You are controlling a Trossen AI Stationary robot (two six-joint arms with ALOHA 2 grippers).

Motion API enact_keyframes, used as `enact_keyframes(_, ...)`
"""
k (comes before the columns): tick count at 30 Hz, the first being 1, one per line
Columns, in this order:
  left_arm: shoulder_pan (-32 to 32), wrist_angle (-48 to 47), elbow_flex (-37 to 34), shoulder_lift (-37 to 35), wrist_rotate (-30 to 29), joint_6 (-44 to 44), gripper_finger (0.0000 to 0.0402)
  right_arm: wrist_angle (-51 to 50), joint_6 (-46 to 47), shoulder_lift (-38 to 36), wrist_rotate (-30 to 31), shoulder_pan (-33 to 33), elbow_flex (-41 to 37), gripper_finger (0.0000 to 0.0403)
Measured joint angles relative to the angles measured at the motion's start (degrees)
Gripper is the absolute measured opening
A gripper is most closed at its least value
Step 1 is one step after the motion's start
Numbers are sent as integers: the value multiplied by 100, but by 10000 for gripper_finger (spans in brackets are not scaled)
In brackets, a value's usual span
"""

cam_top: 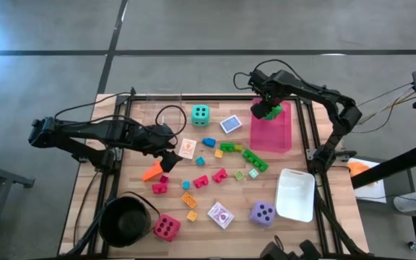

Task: Pick & Place Toys
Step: Put the green die into the pink bin

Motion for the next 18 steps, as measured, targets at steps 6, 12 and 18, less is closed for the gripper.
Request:
enact_keyframes(6, 0, 262, -2, 0, -2, -15, 318, 114, -429, 81, 183, 9, -1, 95)
enact_keyframes(12, 0, 398, -4, 1, -4, -4, 318, 279, -923, 90, 109, 26, -1, 95)
enact_keyframes(18, 0, 393, -4, 2, -4, -4, 318, 296, -1703, 144, -214, 132, -1, 89)
